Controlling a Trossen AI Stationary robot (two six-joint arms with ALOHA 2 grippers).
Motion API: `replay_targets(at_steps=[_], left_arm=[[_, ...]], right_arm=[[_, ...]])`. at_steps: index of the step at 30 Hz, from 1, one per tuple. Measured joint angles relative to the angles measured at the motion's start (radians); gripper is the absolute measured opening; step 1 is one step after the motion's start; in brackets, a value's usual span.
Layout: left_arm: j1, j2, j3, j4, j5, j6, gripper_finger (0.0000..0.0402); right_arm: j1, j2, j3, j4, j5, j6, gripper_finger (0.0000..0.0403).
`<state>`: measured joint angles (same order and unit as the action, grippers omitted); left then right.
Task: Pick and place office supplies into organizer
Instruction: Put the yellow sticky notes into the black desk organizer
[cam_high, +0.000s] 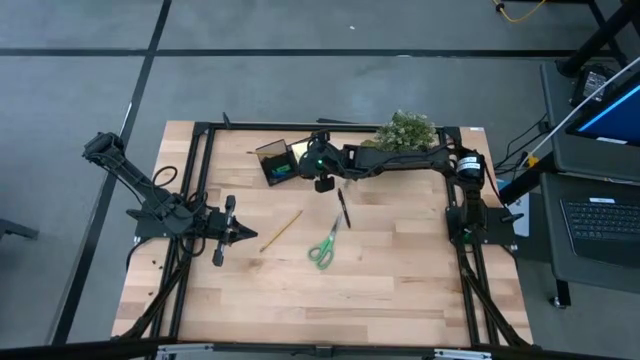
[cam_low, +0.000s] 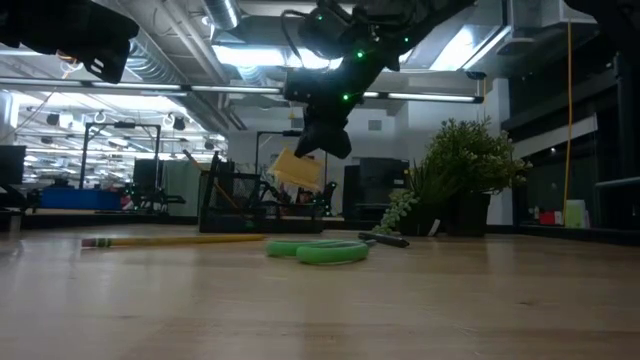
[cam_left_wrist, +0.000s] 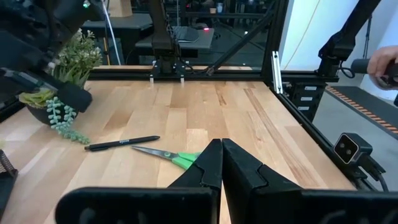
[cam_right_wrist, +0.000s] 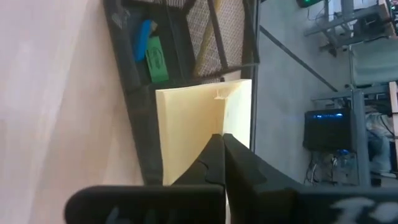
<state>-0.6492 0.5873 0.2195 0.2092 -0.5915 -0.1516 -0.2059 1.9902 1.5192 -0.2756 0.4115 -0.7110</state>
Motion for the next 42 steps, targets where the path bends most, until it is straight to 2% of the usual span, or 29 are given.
replay_targets(at_steps=[9, 21, 29, 42], left_arm=[[0.000, 0.000, 0.000, 0.000, 0.000, -0.002, 0.0003], [0.000, 0.000, 0.000, 0.004, 0.000, -0.003, 0.0002], [0.000, 0.000, 0.000, 0.003, 0.000, -0.001, 0.0002], [0.000, 0.000, 0.000, 0.003, 0.000, -0.002, 0.0003]], right_arm=[[-0.026, 0.023, -0.020, 0.076, -0.072, -0.033, 0.0000], [-0.035, 0.116, -0.019, 0.095, -0.067, -0.087, 0.0000], [-0.040, 0.117, -0.019, 0.125, -0.037, -0.091, 0.0000], [-0.050, 0.116, -0.010, 0.116, -0.046, -0.078, 0.0000]])
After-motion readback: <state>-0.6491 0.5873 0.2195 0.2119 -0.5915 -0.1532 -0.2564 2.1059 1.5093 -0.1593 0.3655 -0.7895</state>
